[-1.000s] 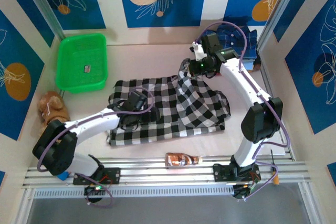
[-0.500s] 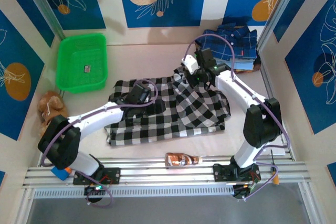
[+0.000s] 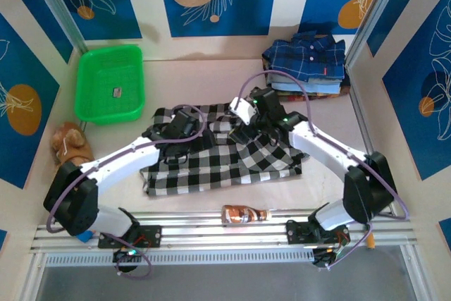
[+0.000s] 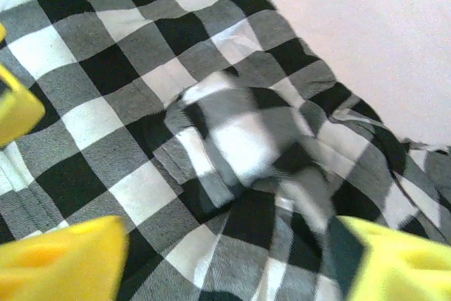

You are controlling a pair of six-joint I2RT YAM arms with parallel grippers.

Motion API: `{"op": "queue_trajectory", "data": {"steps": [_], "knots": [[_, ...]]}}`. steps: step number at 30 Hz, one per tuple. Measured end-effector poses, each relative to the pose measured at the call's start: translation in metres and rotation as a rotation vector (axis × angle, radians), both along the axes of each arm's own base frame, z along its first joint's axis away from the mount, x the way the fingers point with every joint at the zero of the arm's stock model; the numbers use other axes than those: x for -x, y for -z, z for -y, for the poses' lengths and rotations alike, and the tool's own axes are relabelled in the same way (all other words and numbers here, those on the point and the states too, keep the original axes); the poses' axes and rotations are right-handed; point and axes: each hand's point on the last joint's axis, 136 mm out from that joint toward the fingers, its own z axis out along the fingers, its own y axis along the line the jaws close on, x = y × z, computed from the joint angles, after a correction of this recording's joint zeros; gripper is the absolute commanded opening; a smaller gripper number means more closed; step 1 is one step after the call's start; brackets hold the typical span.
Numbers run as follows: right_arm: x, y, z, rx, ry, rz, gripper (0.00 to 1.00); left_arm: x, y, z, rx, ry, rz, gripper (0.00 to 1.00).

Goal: Fold and stack the long sleeve shirts

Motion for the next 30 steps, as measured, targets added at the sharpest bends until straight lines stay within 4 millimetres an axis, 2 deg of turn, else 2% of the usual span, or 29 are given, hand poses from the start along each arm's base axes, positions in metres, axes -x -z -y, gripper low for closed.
{"op": "queue_trajectory", "data": {"steps": [3,6,9,11,15,20,25,30], "knots": [[-0.006,-0.026,0.026,-0.072,0.13,0.012,1.0,-0.009,-0.02,0.005,0.007,0.011,0.044,0.95],[-0.015,-0.039,0.057,-0.138,0.315,-0.09,0.95,-0.022,-0.041,0.017,0.003,0.072,0.093,0.95],[-0.02,-0.034,0.081,-0.191,0.479,-0.213,0.94,-0.037,-0.053,0.036,-0.023,0.164,0.114,0.95],[-0.009,-0.021,0.084,-0.203,0.535,-0.307,0.94,-0.045,-0.052,0.048,-0.057,0.231,0.103,0.93],[0.018,0.014,0.086,-0.218,0.631,-0.491,0.91,-0.054,-0.033,0.07,-0.164,0.372,0.043,0.85],[0.046,0.059,0.098,-0.223,0.77,-0.691,0.83,-0.053,0.012,0.093,-0.304,0.52,-0.059,0.82],[0.06,0.083,0.1,-0.218,0.833,-0.793,0.74,-0.056,0.048,0.106,-0.401,0.575,-0.132,0.8],[0.068,0.096,0.104,-0.216,0.871,-0.839,0.71,-0.066,0.069,0.108,-0.475,0.577,-0.152,0.76]]}}
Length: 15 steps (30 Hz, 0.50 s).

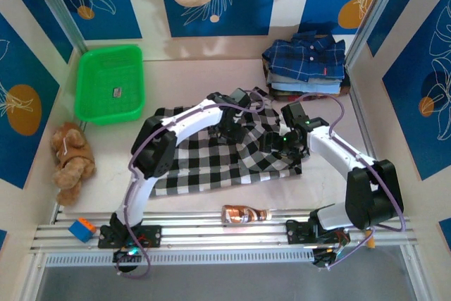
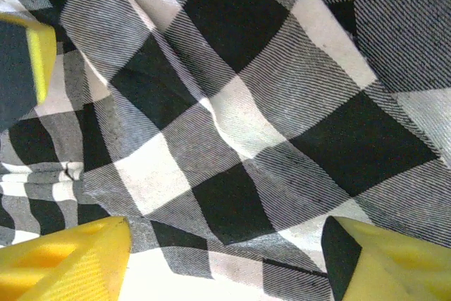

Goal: Fold and stack the long sleeve shirts

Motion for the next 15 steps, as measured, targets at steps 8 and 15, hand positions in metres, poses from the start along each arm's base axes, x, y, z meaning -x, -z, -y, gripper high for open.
{"op": "queue_trajectory", "data": {"steps": [8,15], "knots": [[0.011,0.017,0.005,-0.004,0.017,-0.049,0.66,-0.015,0.024,-0.013,-0.132,0.005,0.038,0.7],[0.017,0.029,0.009,0.003,0.031,-0.08,0.6,-0.026,0.02,-0.014,-0.158,0.014,0.091,0.32]]}}
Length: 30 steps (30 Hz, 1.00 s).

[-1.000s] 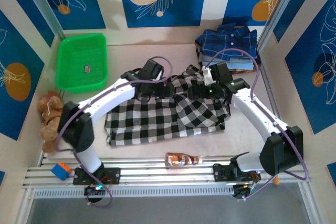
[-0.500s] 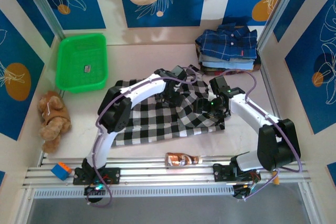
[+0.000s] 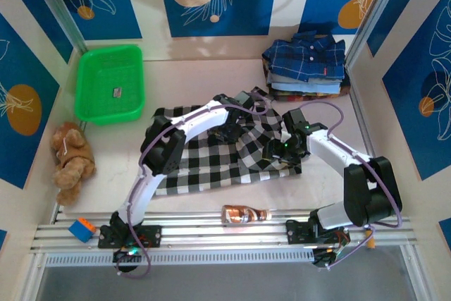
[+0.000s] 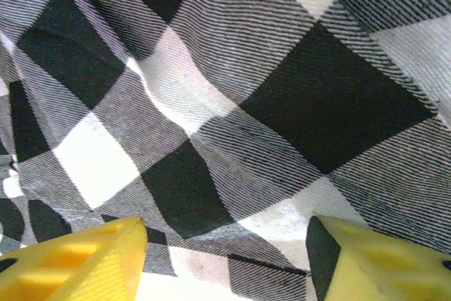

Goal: Fold and stack the long sleeve shirts

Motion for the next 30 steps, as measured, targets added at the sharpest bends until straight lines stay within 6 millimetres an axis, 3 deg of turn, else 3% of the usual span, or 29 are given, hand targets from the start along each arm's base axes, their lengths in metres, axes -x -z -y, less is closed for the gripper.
{"op": "queue_trajectory", "data": {"steps": [4,8,11,17,20,30], "knots": [[0.003,0.009,0.004,0.005,0.011,-0.02,0.59,-0.003,-0.001,0.002,0.005,0.013,0.013,0.12],[0.006,0.016,0.008,0.01,0.026,-0.04,0.59,-0.003,-0.007,0.004,0.022,0.023,0.015,0.1],[0.006,0.018,0.01,0.011,0.037,-0.046,0.58,-0.001,-0.029,0.007,0.079,0.026,0.027,0.07],[0.002,0.018,0.016,0.009,0.062,-0.041,0.58,0.012,-0.107,0.01,0.281,0.041,0.075,0.03],[0.002,0.019,0.017,0.01,0.068,-0.046,0.57,0.022,-0.134,0.006,0.406,0.039,0.058,0.02],[0.004,0.017,0.025,0.015,0.095,-0.055,0.57,0.079,-0.156,-0.009,0.715,-0.057,-0.133,0.0]]}}
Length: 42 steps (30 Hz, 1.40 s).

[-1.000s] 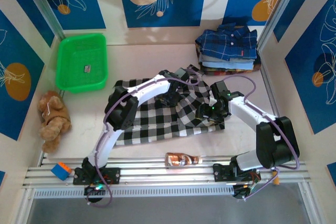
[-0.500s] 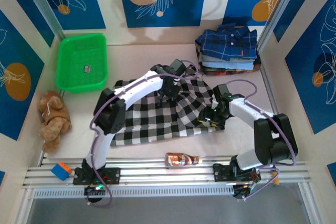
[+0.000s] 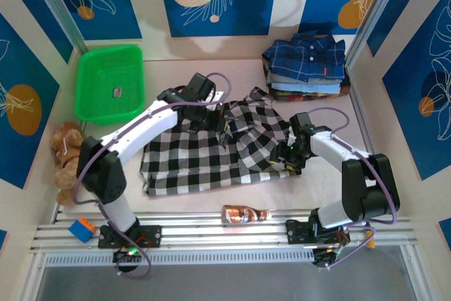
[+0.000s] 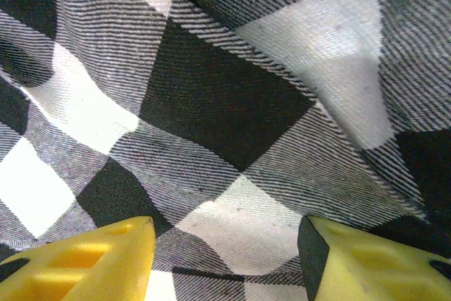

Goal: Fold and stack the long sleeve shirts

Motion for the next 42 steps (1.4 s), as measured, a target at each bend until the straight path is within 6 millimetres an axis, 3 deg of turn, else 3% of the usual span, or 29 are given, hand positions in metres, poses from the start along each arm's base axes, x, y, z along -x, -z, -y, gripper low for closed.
{"op": "queue_trajectory", "data": {"steps": [5,10,15,21,25,32,37,42], "knots": [[0.001,-0.01,0.008,0.01,0.022,0.025,0.57,0.04,-0.033,-0.002,0.246,-0.067,-0.076,0.0],[0.001,-0.029,0.022,0.03,0.061,0.083,0.57,0.079,-0.045,-0.018,0.383,-0.131,-0.156,0.0],[-0.009,-0.054,0.033,0.054,0.082,0.16,0.58,0.112,-0.027,-0.039,0.434,-0.222,-0.274,0.0],[-0.03,-0.075,0.022,0.03,0.049,0.252,0.58,0.137,0.025,-0.068,0.397,-0.392,-0.42,0.0],[-0.037,-0.073,-0.003,0.015,-0.046,0.254,0.58,0.141,0.041,-0.086,0.404,-0.496,-0.448,0.0],[-0.056,-0.069,-0.051,0.013,-0.205,0.258,0.57,0.128,0.038,-0.117,0.446,-0.628,-0.411,0.01],[-0.067,-0.054,-0.076,0.035,-0.283,0.239,0.55,0.117,0.052,-0.133,0.409,-0.681,-0.423,0.0],[-0.058,-0.034,-0.087,0.059,-0.331,0.193,0.54,0.116,0.077,-0.148,0.291,-0.695,-0.48,0.0]]}}
